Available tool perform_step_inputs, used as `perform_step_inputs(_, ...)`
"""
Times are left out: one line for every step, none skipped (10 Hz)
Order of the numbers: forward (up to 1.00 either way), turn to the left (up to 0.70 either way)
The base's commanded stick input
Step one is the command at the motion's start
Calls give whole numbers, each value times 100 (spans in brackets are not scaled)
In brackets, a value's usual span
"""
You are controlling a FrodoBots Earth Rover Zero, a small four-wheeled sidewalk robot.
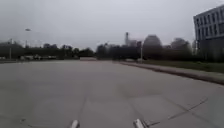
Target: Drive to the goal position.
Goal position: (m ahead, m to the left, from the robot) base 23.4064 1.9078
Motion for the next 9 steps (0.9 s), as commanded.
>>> perform_step_inputs(100, 2)
perform_step_inputs(100, 2)
perform_step_inputs(100, 2)
perform_step_inputs(100, 2)
perform_step_inputs(100, 2)
perform_step_inputs(100, 2)
perform_step_inputs(100, 2)
perform_step_inputs(100, 2)
perform_step_inputs(100, 2)
